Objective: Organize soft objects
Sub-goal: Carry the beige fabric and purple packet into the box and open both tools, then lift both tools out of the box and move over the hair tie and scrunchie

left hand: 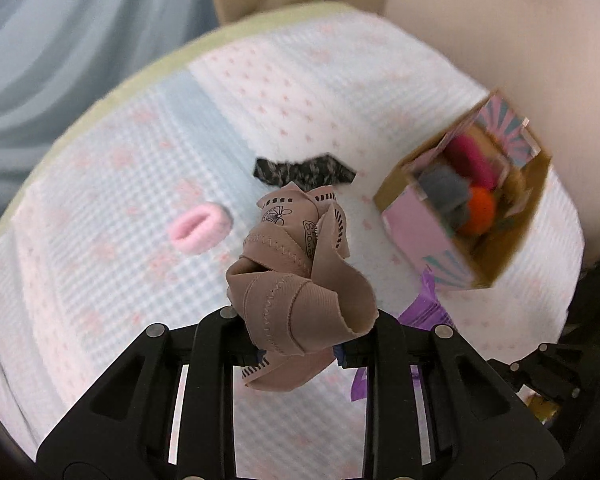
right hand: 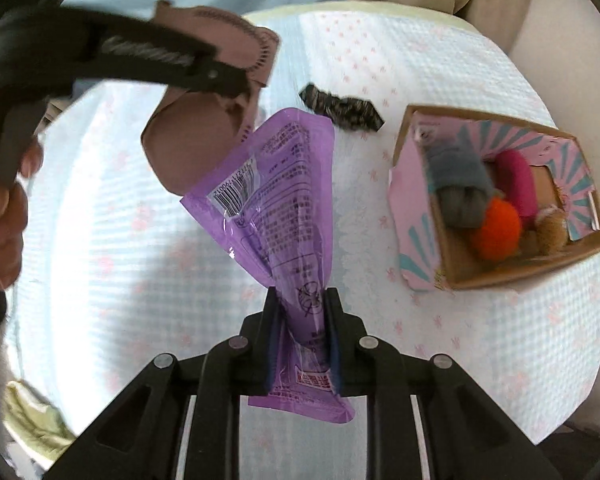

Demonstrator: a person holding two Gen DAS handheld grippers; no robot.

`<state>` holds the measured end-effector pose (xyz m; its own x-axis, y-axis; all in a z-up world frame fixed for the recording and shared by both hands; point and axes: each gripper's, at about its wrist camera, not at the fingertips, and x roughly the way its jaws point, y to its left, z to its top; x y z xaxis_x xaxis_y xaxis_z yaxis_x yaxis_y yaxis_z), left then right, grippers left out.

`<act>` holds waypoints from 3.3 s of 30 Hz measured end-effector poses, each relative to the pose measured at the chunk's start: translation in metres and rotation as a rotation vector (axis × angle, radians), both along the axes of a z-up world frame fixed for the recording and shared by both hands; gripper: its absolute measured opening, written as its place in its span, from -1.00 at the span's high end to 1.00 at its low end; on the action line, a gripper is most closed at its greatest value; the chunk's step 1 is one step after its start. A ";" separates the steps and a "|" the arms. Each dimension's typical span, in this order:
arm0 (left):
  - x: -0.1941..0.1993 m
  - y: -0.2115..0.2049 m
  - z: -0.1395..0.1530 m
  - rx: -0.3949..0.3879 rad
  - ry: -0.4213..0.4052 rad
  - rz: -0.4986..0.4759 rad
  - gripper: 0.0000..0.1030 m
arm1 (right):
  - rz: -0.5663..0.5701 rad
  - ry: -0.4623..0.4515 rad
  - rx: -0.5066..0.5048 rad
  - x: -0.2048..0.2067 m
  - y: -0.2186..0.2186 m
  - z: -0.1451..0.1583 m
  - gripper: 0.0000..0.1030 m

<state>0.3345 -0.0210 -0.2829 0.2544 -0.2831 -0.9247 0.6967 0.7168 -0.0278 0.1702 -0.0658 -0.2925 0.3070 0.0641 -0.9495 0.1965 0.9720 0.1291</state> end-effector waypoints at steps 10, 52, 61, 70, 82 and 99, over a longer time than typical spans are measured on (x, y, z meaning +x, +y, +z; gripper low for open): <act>-0.059 0.023 0.116 -0.140 -0.087 0.180 0.59 | 0.007 -0.097 -0.017 -0.041 -0.046 0.111 0.64; -0.096 -0.223 -0.007 -0.057 0.138 0.372 0.59 | -0.119 0.062 0.119 0.018 -0.363 0.020 0.64; -0.074 -0.251 -0.051 0.015 0.169 0.313 -0.99 | -0.218 0.153 0.231 0.037 -0.375 -0.027 0.27; -0.072 -0.243 -0.055 0.035 0.163 0.302 -0.99 | -0.252 0.127 0.235 0.035 -0.380 -0.029 -0.99; -0.090 -0.225 -0.009 0.002 0.088 0.328 -0.99 | -0.196 0.034 0.204 0.019 -0.363 0.015 -0.99; -0.159 -0.143 0.124 -0.131 -0.107 0.423 -0.99 | -0.020 -0.226 -0.039 -0.045 -0.279 0.171 -1.00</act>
